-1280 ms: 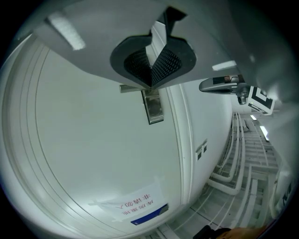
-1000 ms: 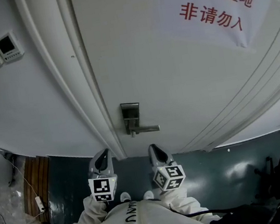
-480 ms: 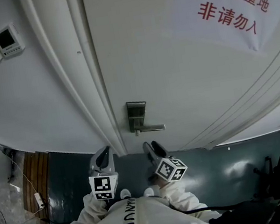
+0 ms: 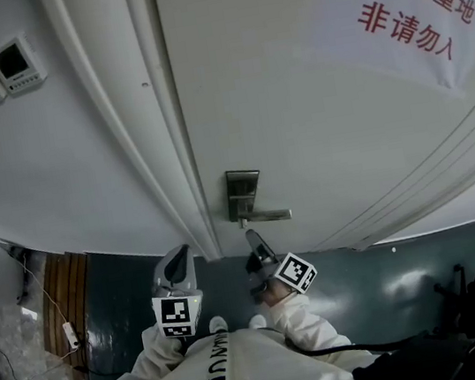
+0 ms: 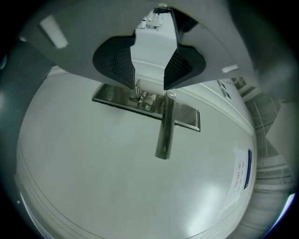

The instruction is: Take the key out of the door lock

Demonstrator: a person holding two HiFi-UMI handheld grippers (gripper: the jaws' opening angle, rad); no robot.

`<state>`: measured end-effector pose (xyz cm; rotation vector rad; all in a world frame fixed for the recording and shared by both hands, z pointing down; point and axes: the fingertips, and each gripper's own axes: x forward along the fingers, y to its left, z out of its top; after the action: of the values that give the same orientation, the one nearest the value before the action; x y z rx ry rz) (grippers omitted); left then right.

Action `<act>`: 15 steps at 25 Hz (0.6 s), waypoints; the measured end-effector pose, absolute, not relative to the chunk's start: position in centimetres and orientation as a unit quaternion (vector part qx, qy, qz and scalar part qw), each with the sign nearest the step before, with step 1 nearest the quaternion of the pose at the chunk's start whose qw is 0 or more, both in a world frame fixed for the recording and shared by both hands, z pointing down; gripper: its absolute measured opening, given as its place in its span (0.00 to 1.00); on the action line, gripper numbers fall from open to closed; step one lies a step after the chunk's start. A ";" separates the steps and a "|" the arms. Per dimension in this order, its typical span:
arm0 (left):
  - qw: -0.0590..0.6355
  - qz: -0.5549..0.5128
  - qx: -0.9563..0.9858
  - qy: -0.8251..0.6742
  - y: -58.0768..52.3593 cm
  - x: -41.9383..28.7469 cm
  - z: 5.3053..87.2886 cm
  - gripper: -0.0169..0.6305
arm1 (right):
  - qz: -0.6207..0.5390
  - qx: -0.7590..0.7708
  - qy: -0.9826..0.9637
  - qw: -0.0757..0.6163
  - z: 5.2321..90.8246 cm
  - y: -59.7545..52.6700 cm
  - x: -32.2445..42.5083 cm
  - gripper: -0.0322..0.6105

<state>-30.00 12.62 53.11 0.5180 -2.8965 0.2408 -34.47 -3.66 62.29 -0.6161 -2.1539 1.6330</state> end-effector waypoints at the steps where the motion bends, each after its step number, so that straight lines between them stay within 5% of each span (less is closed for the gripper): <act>1: 0.095 0.081 0.173 -0.977 12.8 -30.0 53.1 0.03 | 0.589 -0.215 -0.757 0.184 62.6 -3.6 -34.6 0.33; 15: 0.101 0.080 0.167 -0.978 14.4 -29.8 53.4 0.03 | 0.666 -0.202 -0.697 0.170 64.9 -3.0 -36.5 0.31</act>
<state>-29.77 14.37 53.39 0.4922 -2.8885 0.2372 -36.53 -3.03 64.89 -0.5737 -1.9819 1.8935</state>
